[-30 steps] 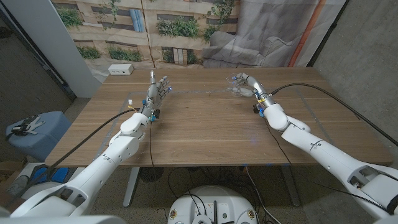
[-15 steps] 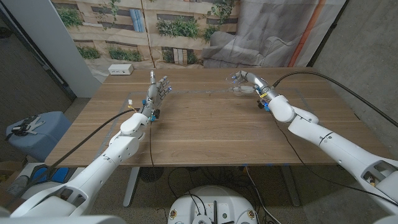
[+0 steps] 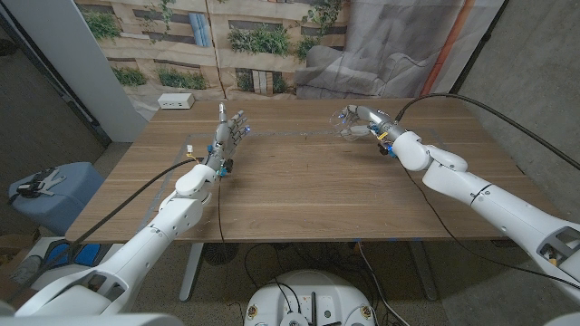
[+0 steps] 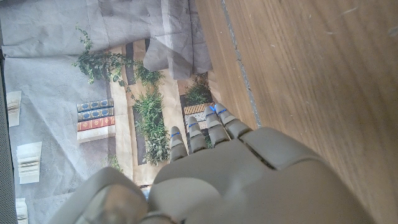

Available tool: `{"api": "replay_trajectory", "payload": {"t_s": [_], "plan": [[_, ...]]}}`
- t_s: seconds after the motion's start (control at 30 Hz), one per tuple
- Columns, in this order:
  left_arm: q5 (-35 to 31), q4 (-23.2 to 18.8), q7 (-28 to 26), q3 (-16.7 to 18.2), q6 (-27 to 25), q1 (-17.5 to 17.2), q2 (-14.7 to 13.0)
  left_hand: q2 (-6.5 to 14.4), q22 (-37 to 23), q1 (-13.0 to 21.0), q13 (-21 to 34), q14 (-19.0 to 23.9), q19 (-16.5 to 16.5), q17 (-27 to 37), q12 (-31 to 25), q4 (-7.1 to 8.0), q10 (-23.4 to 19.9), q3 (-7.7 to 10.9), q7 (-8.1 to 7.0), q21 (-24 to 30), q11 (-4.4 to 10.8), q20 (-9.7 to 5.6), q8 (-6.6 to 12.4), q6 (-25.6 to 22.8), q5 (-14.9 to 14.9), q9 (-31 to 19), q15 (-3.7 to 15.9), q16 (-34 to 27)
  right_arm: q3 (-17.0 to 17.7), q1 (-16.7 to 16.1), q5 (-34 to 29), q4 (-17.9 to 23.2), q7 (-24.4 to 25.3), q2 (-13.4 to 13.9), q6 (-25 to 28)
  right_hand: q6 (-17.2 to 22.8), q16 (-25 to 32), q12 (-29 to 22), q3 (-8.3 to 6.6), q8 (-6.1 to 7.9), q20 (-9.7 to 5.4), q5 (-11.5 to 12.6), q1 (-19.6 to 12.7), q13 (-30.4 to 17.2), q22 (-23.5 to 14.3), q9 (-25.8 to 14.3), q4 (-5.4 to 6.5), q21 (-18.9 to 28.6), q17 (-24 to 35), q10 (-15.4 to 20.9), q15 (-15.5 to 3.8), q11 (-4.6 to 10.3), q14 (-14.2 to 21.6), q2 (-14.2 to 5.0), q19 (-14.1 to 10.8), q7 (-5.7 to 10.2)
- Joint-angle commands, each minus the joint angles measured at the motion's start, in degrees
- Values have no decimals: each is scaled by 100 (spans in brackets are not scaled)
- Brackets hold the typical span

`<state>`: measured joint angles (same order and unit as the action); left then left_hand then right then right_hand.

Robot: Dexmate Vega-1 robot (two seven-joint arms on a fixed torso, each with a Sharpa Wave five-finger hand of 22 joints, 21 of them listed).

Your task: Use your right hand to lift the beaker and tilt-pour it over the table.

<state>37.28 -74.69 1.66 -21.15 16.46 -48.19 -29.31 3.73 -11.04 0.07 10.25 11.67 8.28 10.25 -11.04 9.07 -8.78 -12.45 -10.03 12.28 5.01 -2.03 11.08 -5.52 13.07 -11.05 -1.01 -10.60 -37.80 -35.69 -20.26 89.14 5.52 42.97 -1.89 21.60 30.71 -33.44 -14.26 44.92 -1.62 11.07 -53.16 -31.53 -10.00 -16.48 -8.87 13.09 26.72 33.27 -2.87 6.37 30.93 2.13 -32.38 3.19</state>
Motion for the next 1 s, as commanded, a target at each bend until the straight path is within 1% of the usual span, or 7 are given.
{"api": "replay_trajectory", "payload": {"t_s": [0.03, 0.3, 0.43, 0.77, 0.9, 1.0], "plan": [[0, -4, -3, -1, 1, -2, 1, 138, -19, 1, 17, 48, 42, 31, -33, -8, -42, -30, -24, 43, 9, -52, 46, -20, 26, -20, -14, -28, -214, 254, -519, 153, -466, 131, 327, 51, -12, -9, -44, 37, -60, 38, -145, -12, -27, 7, 21, -26, 15, 252, -873, 257, -6, -321, -2, 68], [0, -4, -3, -1, 2, -2, 1, 137, -19, 1, 17, 45, 41, 31, -34, -8, -44, -30, -23, 42, 14, -56, 38, -2, 26, -20, -14, -27, -409, 456, -973, 158, -663, 166, 339, 58, -19, -1, -54, 48, -61, 44, -153, -18, -28, 19, 16, -38, 28, 256, -885, 267, -4, -342, 15, 90], [0, -5, -4, -1, 1, -3, 0, 137, -19, 1, 17, 42, 40, 31, -33, -8, -41, -30, -23, 42, 11, -54, 42, -11, 26, -20, -11, -26, -523, 551, -1300, 221, -809, 209, 412, 59, -23, 0, -63, 54, -66, 47, -164, -17, -28, 26, 10, -44, 30, 272, -891, 279, 9, -353, 21, 87], [-1, -5, -4, -1, 0, -2, 0, 137, -19, 2, 18, 44, 41, 31, -36, -8, -48, -30, -23, 42, 7, -56, 51, -34, 26, -21, -13, -27, -646, 654, -1774, 332, -1115, 224, 584, 79, -55, 1, -76, 73, -64, 46, -163, -21, -28, 40, 8, -57, 21, 301, -889, 286, 16, -367, 40, 110], [0, -4, -4, -1, 1, -2, 1, 138, -19, 2, 18, 46, 39, 31, -36, -8, -50, -29, -25, 41, 13, -53, 49, -30, 27, -21, -13, -27, -720, 740, -1946, 316, -1278, 230, 562, 90, -79, 3, -87, 81, -63, 46, -178, -17, -28, 45, -3, -60, 10, 318, -899, 301, 11, -367, 43, 113], [0, -4, -4, -1, 0, -2, 1, 138, -19, 2, 18, 50, 39, 31, -35, -8, -48, -29, -23, 41, 14, -52, 50, -34, 27, -21, -19, -29, -769, 815, -2030, 306, -1513, 206, 629, 108, -93, 5, -97, 92, -64, 44, -193, -19, -28, 50, -13, -64, 2, 323, -903, 306, 21, -367, 48, 111]]}}
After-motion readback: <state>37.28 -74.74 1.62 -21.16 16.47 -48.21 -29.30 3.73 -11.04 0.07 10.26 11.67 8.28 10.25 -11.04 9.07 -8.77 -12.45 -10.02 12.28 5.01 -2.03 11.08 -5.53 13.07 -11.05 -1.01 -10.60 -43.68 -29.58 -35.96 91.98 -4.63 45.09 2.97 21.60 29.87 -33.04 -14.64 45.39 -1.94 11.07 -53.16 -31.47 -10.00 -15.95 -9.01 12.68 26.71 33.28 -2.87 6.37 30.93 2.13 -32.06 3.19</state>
